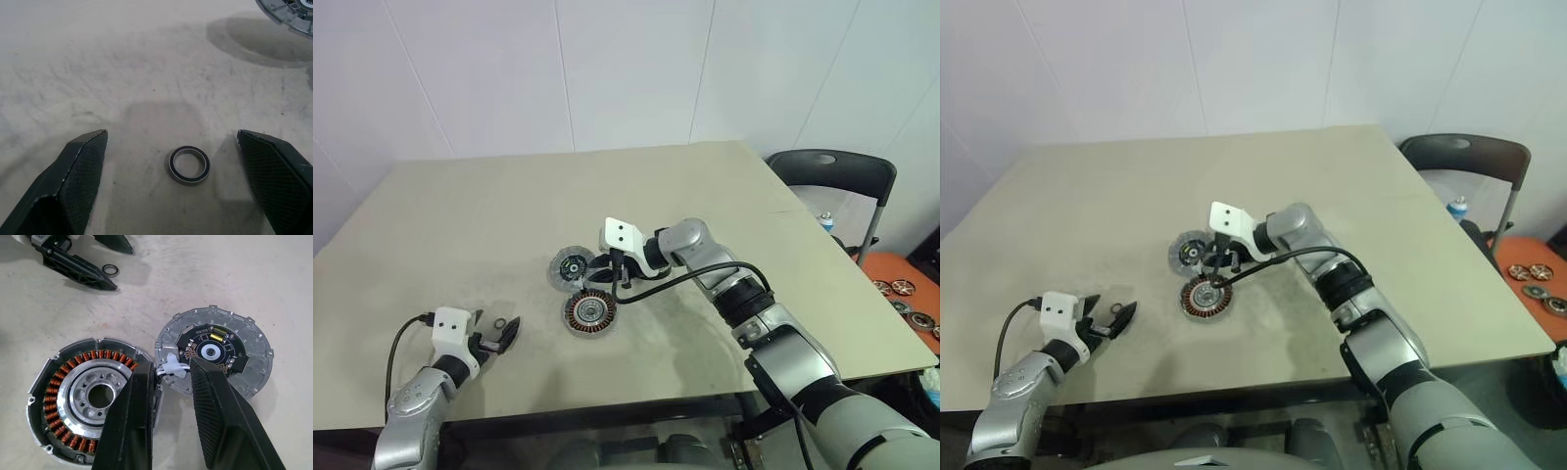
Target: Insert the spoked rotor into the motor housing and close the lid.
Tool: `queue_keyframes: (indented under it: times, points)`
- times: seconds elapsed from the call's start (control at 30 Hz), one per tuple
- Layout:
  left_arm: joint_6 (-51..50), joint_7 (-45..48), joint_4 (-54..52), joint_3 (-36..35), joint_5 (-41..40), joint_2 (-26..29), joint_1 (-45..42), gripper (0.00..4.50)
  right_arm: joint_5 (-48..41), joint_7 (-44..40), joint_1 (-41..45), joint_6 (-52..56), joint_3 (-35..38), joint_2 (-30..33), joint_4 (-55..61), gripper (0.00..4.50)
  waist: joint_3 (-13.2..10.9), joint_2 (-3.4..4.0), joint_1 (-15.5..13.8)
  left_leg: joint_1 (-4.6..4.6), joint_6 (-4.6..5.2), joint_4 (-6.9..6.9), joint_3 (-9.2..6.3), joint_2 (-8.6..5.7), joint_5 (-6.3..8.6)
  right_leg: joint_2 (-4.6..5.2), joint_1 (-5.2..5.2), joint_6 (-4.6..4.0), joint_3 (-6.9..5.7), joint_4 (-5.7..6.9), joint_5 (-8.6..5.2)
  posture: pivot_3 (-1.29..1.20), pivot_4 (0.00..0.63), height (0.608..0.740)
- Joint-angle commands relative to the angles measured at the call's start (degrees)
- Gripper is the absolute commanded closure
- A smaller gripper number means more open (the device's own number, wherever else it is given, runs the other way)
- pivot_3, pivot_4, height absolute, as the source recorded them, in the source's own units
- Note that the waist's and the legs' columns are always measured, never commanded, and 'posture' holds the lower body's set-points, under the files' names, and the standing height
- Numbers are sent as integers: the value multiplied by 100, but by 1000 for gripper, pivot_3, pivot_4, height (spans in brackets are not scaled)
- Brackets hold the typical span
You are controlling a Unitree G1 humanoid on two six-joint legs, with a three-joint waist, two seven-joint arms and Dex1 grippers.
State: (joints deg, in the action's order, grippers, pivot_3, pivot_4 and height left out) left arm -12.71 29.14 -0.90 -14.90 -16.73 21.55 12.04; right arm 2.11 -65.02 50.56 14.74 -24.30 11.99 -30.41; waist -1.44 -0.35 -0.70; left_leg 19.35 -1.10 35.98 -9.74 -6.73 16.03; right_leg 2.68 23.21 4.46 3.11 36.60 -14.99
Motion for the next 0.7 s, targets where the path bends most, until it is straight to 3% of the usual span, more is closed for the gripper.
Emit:
queue_keyframes:
  times: [0.03,0.43,0.53,0.7]
  points:
    - [-598,253,191,257,-133,52,139,0,2,42,64,-61,39,-54,192,3265,2,3,0,0,0,0,0,0,1,0,0,0,0,-1,0,0,0,740]
    - [-1023,552,-151,369,-320,266,255,0,9,144,51,-81,42,-132,160,3265,32,50,-8,0,23,0,13,0,29,3,-2,1,0,-30,0,0,0,740]
    - [-976,491,-96,350,-254,269,216,561,16,171,77,-109,55,-127,103,3210,32,52,-7,1,25,0,14,-2,31,5,-2,1,0,-32,0,0,0,740]
    - [-1099,540,-177,410,-321,285,243,1951,18,225,116,-113,67,-136,61,3210,33,54,-7,1,28,0,16,-2,34,6,-3,1,0,-34,0,0,0,740]
